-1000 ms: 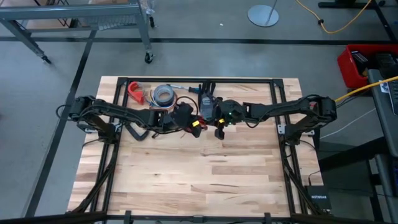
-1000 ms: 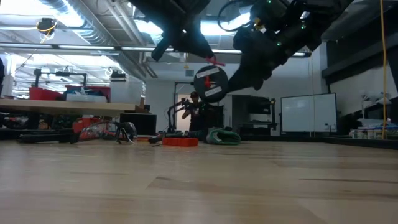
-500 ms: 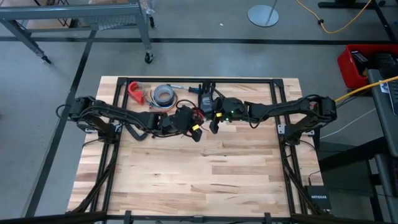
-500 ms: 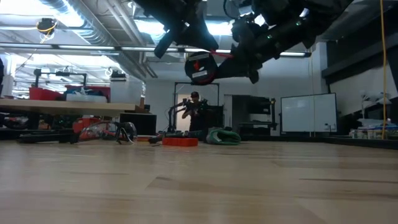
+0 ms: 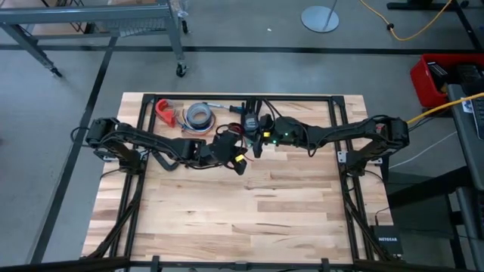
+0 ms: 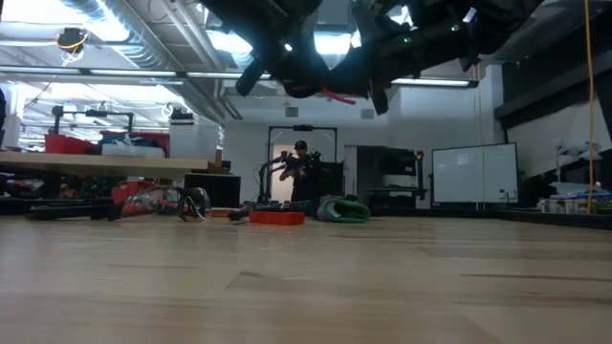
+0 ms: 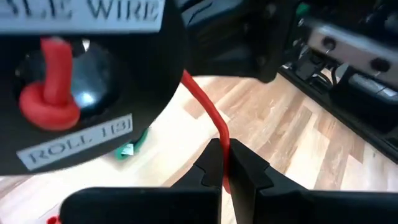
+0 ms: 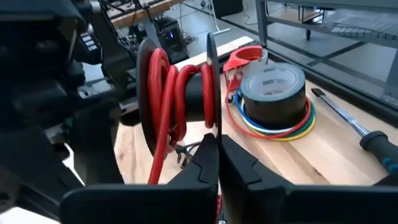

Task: Coil cords
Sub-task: Coil the orange wire into the black spool

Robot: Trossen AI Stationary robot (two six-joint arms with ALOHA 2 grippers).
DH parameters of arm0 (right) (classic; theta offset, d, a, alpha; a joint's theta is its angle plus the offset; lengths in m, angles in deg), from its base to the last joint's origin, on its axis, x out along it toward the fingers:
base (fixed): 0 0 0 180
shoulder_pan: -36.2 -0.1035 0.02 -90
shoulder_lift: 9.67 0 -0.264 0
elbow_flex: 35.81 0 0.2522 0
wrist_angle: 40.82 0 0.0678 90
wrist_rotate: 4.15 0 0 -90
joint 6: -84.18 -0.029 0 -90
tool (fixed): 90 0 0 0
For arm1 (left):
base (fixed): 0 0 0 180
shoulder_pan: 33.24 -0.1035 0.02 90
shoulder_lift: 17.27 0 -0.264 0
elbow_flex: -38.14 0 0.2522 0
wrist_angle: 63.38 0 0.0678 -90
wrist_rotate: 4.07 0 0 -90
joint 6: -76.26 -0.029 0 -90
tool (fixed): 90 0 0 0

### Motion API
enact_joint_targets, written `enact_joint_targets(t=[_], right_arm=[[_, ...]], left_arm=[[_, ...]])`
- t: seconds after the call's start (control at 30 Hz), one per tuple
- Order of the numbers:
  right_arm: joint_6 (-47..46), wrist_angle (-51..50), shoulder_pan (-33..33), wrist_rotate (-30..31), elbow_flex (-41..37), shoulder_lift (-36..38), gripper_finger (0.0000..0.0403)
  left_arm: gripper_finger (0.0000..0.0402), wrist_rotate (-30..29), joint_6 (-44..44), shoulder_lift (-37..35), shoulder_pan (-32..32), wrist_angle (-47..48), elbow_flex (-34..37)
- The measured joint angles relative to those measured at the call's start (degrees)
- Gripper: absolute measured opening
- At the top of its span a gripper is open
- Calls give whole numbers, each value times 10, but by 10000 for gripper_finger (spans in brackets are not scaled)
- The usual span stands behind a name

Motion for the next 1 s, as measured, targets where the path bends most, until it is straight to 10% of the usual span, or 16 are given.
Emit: enact_joint_targets(t=[1.0], right_arm=[[6, -93, 36, -290, 2, 4, 1]], left_arm=[[0, -119, 20, 0, 72, 193, 0]])
